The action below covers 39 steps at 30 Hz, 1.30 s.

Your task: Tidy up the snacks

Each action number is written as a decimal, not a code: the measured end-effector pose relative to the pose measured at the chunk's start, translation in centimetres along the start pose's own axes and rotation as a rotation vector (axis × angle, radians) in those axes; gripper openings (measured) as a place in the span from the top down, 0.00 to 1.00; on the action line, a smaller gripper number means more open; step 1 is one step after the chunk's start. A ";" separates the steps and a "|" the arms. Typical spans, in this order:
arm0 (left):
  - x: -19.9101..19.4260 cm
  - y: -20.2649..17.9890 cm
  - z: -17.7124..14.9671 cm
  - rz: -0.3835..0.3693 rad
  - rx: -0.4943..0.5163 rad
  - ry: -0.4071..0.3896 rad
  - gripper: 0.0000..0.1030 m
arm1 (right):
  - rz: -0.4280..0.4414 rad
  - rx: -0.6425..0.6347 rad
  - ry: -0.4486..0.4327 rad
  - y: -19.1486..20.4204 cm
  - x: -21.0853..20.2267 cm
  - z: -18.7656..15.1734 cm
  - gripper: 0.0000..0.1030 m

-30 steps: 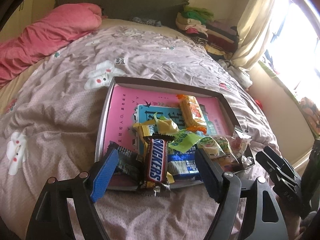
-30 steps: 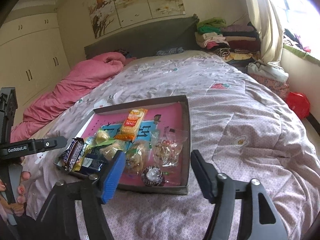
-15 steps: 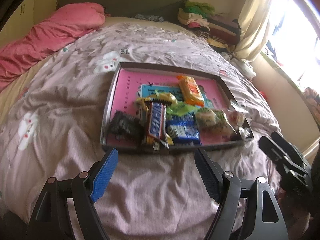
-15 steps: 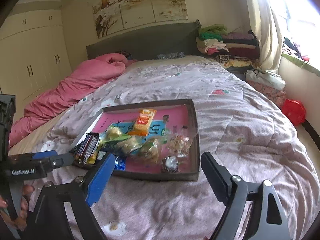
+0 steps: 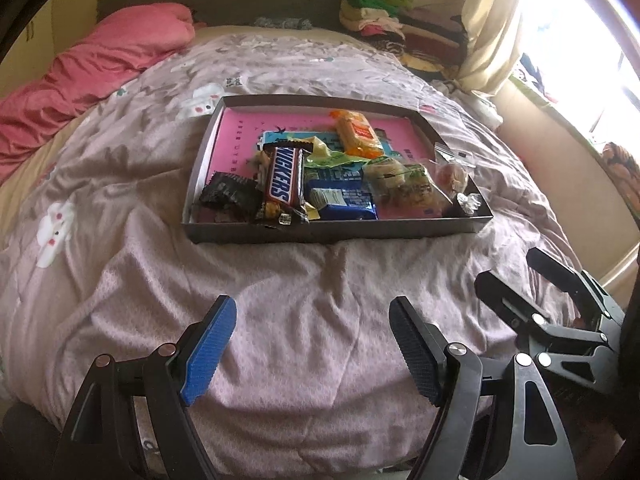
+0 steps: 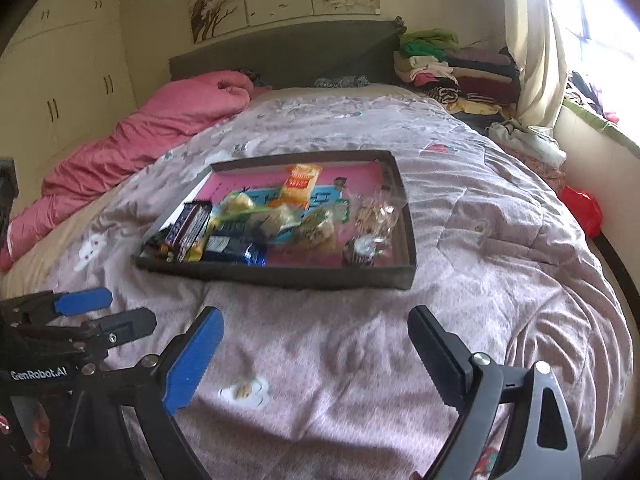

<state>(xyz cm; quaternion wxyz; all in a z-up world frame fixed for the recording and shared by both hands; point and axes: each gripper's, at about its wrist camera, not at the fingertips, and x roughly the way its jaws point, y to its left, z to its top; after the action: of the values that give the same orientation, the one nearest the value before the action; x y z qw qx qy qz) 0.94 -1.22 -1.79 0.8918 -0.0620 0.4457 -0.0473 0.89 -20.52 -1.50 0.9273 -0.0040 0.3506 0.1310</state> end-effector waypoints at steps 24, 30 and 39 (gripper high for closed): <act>-1.3 1.3 -0.5 0.028 -0.021 -0.024 0.22 | -0.027 0.009 -0.026 0.8 -1.4 -0.7 0.06; -1.4 1.4 -0.5 0.031 -0.022 -0.023 0.22 | -0.027 0.025 -0.016 0.4 -1.1 -0.7 0.06; -1.3 1.5 -0.5 0.047 -0.027 -0.019 0.22 | -0.031 0.031 -0.011 0.3 -0.9 -0.8 0.05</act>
<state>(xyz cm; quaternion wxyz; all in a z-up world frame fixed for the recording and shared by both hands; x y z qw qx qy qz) -0.20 0.39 -1.29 0.8959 -0.0641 0.4392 -0.0198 -0.34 -20.54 -1.44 0.9311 0.0058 0.3474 0.1112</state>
